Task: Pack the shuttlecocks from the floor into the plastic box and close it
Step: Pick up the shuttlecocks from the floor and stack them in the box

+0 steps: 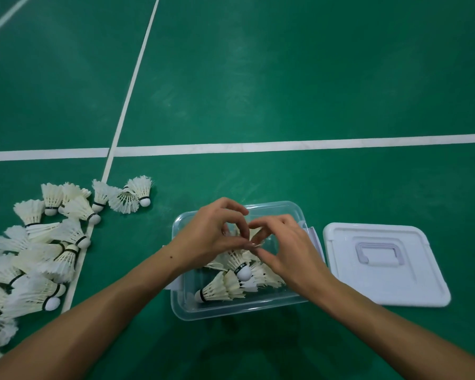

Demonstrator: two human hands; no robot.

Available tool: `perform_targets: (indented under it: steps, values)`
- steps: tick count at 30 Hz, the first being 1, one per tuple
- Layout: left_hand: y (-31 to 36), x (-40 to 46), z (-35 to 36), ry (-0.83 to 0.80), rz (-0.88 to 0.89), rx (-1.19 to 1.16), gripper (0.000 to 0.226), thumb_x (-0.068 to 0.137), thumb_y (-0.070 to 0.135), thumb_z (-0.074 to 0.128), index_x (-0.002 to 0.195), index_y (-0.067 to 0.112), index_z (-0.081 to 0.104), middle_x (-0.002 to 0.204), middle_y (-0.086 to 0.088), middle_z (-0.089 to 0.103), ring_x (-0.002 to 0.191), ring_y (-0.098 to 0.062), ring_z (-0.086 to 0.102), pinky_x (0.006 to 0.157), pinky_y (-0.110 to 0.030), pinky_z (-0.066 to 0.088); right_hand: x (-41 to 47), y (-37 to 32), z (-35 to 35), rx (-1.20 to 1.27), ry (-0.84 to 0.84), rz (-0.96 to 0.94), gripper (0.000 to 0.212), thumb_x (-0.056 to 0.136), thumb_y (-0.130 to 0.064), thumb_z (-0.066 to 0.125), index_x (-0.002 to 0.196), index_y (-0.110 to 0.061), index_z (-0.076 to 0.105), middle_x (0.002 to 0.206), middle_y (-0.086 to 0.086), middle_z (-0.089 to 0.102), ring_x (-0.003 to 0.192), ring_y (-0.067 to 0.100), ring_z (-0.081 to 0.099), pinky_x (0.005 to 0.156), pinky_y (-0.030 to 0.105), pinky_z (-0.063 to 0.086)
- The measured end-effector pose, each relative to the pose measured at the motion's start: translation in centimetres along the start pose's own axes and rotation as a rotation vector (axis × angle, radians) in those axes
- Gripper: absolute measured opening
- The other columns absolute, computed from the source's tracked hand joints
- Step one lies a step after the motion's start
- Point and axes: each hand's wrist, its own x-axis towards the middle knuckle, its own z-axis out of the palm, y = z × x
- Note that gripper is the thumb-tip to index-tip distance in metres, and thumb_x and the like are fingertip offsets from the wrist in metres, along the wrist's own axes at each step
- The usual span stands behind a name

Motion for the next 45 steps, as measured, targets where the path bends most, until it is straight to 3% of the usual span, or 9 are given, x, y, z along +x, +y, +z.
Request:
perform_targets:
  steps: [4,9,12,16,20,24,30,41,45]
  values:
    - [-0.1,0.0,0.7,0.058,-0.026,-0.032,0.04,0.075,0.04,0.09,0.107,0.033,0.067,0.118,0.017,0.062,0.071,0.011,0.057,0.065,-0.009,0.043,-0.3,0.3,-0.7,-0.147,0.05,0.046,0.048,0.091,-0.033,0.08,0.133,-0.037,0.056,0.096,-0.023,0.07,0.104,0.009,0.059,0.081,0.036,0.052]
    - [-1.2,-0.2,1.8,0.049,-0.133,0.098,0.047,0.073,0.045,0.091,0.111,0.03,0.068,0.104,0.015,0.074,0.087,0.008,0.064,0.075,-0.013,0.044,-1.1,0.8,-1.2,-0.302,0.106,0.099,0.049,0.096,-0.031,0.073,0.137,-0.038,0.048,0.101,-0.018,0.071,0.093,0.014,0.069,0.073,0.038,0.056]
    - [-1.5,0.7,3.3,-0.103,-0.16,0.306,0.062,0.076,0.051,0.087,0.131,0.033,0.064,0.124,0.01,0.073,0.112,-0.012,0.068,0.095,-0.035,0.054,-1.1,0.7,-0.8,-0.375,0.105,0.126,0.05,0.099,-0.029,0.066,0.142,-0.038,0.041,0.11,-0.014,0.073,0.091,0.02,0.07,0.071,0.038,0.055]
    - [-1.8,2.7,4.9,-0.182,-0.176,0.458,0.077,0.078,0.057,0.084,0.145,0.036,0.053,0.138,0.007,0.068,0.124,-0.02,0.064,0.1,-0.041,0.053,-0.8,0.4,-0.6,-0.418,0.053,0.193,0.054,0.1,-0.027,0.062,0.145,-0.036,0.034,0.113,-0.009,0.071,0.091,0.028,0.069,0.067,0.042,0.056]
    - [-2.0,3.8,6.3,-0.208,-0.171,0.559,0.075,0.081,0.059,0.081,0.146,0.04,0.051,0.128,0.006,0.072,0.117,-0.022,0.067,0.086,-0.036,0.051,-0.6,0.0,-0.5,-0.455,0.05,0.229,0.054,0.098,-0.024,0.063,0.145,-0.033,0.037,0.109,-0.006,0.073,0.088,0.032,0.07,0.065,0.041,0.055]
    - [-2.3,4.3,7.2,-0.213,-0.188,0.637,0.054,0.082,0.058,0.079,0.13,0.038,0.065,0.108,0.004,0.075,0.101,-0.024,0.07,0.08,-0.034,0.05,-0.6,-0.2,-0.4,-0.477,0.054,0.227,0.053,0.097,-0.022,0.063,0.143,-0.033,0.04,0.105,-0.006,0.073,0.084,0.033,0.07,0.062,0.039,0.054]
    - [-2.8,3.7,5.8,-0.111,-0.174,0.606,0.045,0.081,0.058,0.078,0.118,0.035,0.066,0.105,0.008,0.074,0.095,-0.019,0.068,0.071,-0.03,0.046,-1.1,0.1,-0.3,-0.428,0.075,0.208,0.052,0.097,-0.023,0.064,0.142,-0.034,0.042,0.107,-0.008,0.073,0.087,0.032,0.068,0.065,0.042,0.056]
    - [-2.4,2.5,5.1,-0.073,-0.142,0.547,0.062,0.082,0.059,0.078,0.135,0.041,0.052,0.117,0.008,0.074,0.101,-0.017,0.069,0.074,-0.031,0.048,1.1,0.8,2.1,-0.044,-0.085,0.307,0.066,0.094,-0.007,0.074,0.149,-0.024,0.041,0.099,0.002,0.071,0.095,0.022,0.068,0.084,0.042,0.058]
    - [-2.7,2.3,5.5,-0.086,-0.144,0.545,0.069,0.084,0.058,0.078,0.143,0.037,0.05,0.124,0.005,0.074,0.11,-0.02,0.069,0.078,-0.032,0.048,2.1,1.2,3.2,-0.025,-0.164,0.357,0.067,0.093,0.0,0.071,0.15,-0.019,0.04,0.098,0.005,0.072,0.088,0.021,0.069,0.078,0.045,0.061]
